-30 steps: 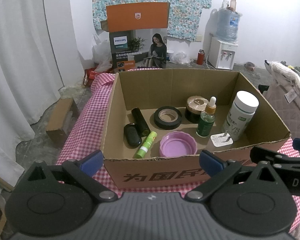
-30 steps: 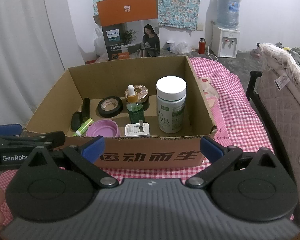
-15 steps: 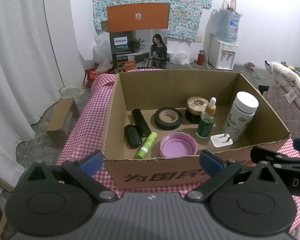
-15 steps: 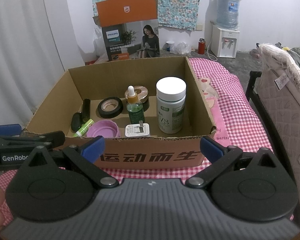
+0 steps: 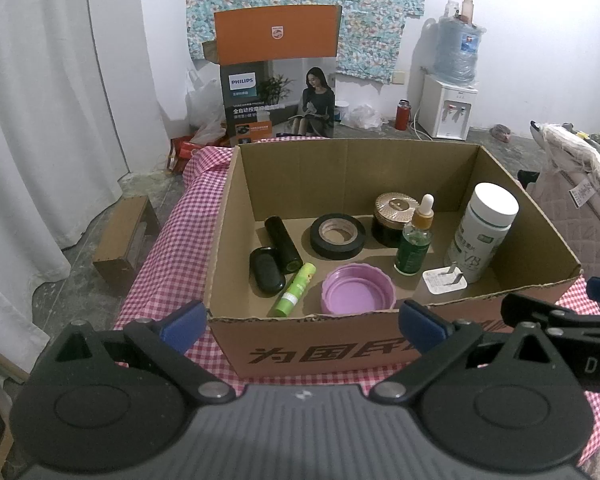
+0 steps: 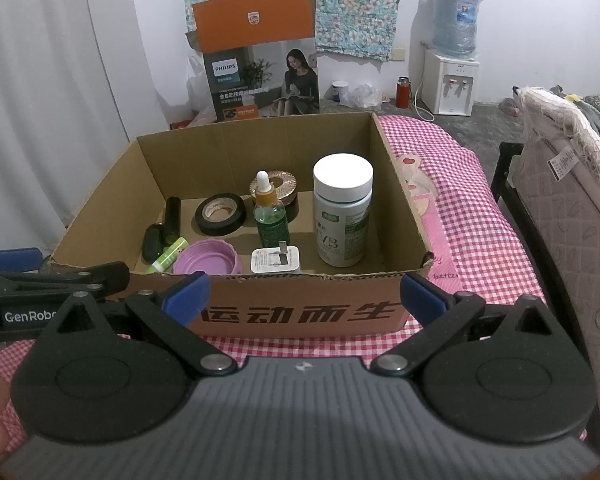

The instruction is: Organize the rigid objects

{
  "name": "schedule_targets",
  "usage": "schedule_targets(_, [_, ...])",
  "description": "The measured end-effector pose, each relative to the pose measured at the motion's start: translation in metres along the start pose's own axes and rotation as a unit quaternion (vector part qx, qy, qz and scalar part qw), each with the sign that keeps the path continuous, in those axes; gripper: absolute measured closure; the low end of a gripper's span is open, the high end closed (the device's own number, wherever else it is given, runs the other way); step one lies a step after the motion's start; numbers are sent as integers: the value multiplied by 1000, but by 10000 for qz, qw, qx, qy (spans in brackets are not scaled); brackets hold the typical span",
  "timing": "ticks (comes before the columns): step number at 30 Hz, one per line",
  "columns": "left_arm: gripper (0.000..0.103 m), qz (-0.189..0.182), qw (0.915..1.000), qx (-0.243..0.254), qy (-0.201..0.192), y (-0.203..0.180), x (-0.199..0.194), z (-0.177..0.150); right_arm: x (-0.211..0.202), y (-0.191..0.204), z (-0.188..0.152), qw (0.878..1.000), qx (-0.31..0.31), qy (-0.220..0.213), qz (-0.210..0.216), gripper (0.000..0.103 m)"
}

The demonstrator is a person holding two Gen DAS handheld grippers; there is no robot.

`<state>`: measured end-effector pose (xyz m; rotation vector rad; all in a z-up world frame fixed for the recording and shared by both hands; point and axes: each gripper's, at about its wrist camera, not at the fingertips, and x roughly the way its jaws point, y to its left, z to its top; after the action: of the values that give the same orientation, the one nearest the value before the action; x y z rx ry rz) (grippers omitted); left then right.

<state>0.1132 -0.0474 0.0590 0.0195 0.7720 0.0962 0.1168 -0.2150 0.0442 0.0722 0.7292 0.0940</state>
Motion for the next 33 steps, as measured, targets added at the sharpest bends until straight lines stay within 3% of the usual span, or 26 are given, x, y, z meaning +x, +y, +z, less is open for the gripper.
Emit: schedule_targets(33, [0, 2, 10000, 4, 6, -1, -1, 0, -2, -2, 0, 10000, 19, 12, 5, 1])
